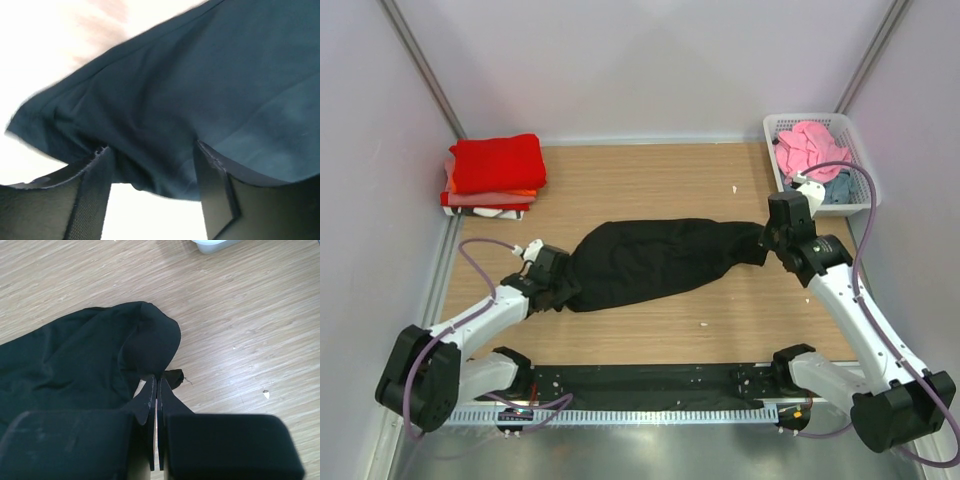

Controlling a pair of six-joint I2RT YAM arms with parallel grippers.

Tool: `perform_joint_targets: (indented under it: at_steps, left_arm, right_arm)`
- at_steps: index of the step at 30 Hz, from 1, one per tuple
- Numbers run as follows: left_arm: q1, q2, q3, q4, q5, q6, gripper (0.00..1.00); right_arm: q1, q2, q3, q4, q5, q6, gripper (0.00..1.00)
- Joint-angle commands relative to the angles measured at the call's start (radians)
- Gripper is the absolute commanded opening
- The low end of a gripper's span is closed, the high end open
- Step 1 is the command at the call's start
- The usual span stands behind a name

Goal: Fold and stack the t-shirts
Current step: Flatten the tshirt out

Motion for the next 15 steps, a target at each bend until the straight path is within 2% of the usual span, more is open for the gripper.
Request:
perform_joint_targets:
  at_steps: [1,3,4,5,7,10,11,15]
  left_arm:
    - [0.005,0.071,-0.052,0.095,0.057,-0.027,0.62]
    - [0.003,0.083,-0.062,0.115,0.056,-0.024,0.37]
    - [0.005,0.088,-0.057,0.113,0.069,-0.009,0.21]
    - [0.005,0.089,-0.048,0.109,0.082,0.003,0.0]
    - [0.0,0.041,-0.008,0.063,0.117,0.029,0.0]
    - [-0.006,-0.077,0.11,-0.09,0.126,0.055,0.0]
    - [-0.006,-0.161,0.15,-0.185,0.123,0.063,0.0]
    - [-0.006,-0.274,0.439,-0.374,0.094,0.135,0.0]
  right_arm:
    - [0.0,-0.029,0.035,0.011,0.021,-0.015,0.01]
    - [-0.002,-0.031,0.031,0.011,0.014,-0.014,0.01]
    - [0.0,-0.032,0.025,0.013,0.013,-0.014,0.01]
    - [0.0,-0.032,0.023,0.012,0.014,-0.014,0.01]
    - [-0.002,-0.038,0.021,0.002,0.025,-0.018,0.01]
    - [-0.002,-0.066,0.035,-0.034,0.069,-0.023,0.01]
    - [0.0,-0.093,0.044,-0.047,0.085,-0.026,0.01]
    - [-0.003,-0.179,0.106,-0.091,0.146,-0.021,0.01]
